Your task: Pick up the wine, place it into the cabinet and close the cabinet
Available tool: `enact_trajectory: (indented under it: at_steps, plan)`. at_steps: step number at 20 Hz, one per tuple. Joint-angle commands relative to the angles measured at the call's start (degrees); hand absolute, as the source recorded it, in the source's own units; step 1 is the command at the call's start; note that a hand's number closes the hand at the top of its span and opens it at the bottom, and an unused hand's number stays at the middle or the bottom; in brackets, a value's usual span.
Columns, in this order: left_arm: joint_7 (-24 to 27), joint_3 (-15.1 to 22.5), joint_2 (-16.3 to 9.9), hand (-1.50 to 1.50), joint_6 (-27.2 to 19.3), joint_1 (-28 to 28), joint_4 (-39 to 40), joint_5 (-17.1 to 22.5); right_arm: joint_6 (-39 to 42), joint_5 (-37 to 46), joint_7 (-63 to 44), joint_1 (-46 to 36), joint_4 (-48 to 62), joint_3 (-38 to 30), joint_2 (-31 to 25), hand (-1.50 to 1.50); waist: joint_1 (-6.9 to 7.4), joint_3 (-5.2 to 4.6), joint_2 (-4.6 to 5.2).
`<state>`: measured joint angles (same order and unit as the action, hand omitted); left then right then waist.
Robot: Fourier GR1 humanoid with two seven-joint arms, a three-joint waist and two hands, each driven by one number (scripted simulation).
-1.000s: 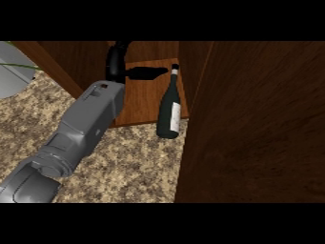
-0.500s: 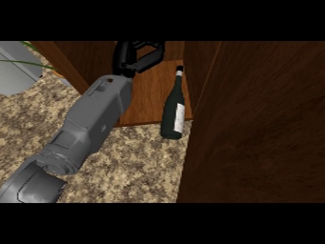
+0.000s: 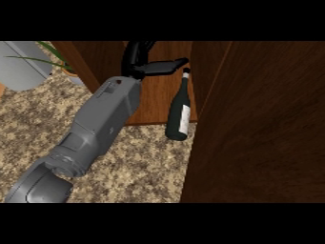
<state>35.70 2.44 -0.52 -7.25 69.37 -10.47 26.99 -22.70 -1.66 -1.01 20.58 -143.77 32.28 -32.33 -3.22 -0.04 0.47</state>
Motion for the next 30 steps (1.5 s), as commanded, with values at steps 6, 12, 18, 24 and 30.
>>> enact_trajectory:
  at_steps: [6, 12, 18, 24, 30]
  plan:
    - [-2.2, 2.5, 0.5, -1.5, 2.8, -5.0, -5.4, 2.1, -0.9, -1.0, -4.2, 5.7, -11.6, 2.2, -1.2, -1.5, 1.32, 0.01, -0.98]
    - [-4.4, 5.9, 0.5, -1.5, 6.4, -10.4, -13.1, 4.7, -0.6, -3.8, -4.8, 5.9, -12.0, -1.8, -2.5, -1.5, 2.61, 0.04, -1.4]
    - [-6.4, 11.6, 0.5, -1.5, 6.8, -19.6, -23.7, 8.1, -2.6, -0.8, -6.8, 5.0, -12.3, -0.2, -2.0, -1.5, 3.39, -0.05, -1.59]
    - [-7.2, 17.0, 0.5, -1.5, 3.5, -30.1, -35.4, 9.0, -2.9, -0.6, -5.5, 5.8, -13.5, -0.7, -2.8, -1.5, 3.44, -0.01, -1.44]
    - [-10.4, 20.4, -3.0, -1.5, 3.6, -42.7, -49.0, 7.1, -3.0, -0.5, -6.1, 7.1, -14.2, -0.4, -3.7, -1.5, 4.18, -0.02, -1.59]
